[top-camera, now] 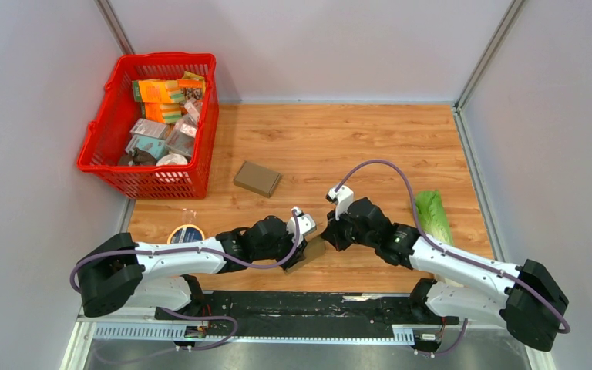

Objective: Fold the paper box

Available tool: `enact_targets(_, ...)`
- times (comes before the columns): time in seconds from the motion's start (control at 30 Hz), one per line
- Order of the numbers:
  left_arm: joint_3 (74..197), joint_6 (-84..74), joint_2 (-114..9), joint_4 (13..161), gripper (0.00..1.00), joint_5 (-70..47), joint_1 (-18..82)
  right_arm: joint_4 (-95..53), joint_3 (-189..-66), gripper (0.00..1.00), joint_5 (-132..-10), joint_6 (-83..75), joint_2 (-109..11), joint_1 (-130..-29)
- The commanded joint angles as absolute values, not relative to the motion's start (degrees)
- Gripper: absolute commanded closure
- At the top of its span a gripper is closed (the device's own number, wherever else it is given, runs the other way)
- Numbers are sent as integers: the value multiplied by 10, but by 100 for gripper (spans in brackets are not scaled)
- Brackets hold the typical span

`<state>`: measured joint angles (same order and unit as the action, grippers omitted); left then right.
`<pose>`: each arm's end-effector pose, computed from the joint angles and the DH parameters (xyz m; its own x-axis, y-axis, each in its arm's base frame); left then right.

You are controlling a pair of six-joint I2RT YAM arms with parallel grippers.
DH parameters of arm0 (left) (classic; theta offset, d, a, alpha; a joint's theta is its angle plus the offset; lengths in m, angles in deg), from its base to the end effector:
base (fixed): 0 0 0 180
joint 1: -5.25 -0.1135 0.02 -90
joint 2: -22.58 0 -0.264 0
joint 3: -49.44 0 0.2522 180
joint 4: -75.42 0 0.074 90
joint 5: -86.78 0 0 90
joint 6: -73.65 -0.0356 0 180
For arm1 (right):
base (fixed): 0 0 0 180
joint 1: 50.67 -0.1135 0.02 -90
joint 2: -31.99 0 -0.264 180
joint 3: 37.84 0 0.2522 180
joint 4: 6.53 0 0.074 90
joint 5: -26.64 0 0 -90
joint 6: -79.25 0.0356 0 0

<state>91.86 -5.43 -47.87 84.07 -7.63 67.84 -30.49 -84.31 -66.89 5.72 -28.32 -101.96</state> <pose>0.1090 -0.2162 0.1784 -0.4431 0.4441 -0.7788 0.8449 0.4974 -0.1970 0.1363 0.1736 0.2154 -0.5970 -0.2924 -0.7470 -0.6674 0.6978 0.2602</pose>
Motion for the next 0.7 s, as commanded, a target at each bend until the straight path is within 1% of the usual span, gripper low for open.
enact_targets(0.0, 937, -78, -468, 860, 73, -74, 681, -279, -821, 100, -593, 58, -264, -1037)
enact_targets(0.17, 940, -89, -472, 868, 74, -76, 682, -288, -808, 100, -500, 64, -279, -1075)
enact_targets(0.47, 947, -118, -477, 887, 75, -91, 681, -321, -804, 100, -446, 92, -273, -1117)
enact_targets(0.67, 953, -135, -486, 905, 76, -108, 681, -339, -809, 100, -391, 118, -296, -1174)
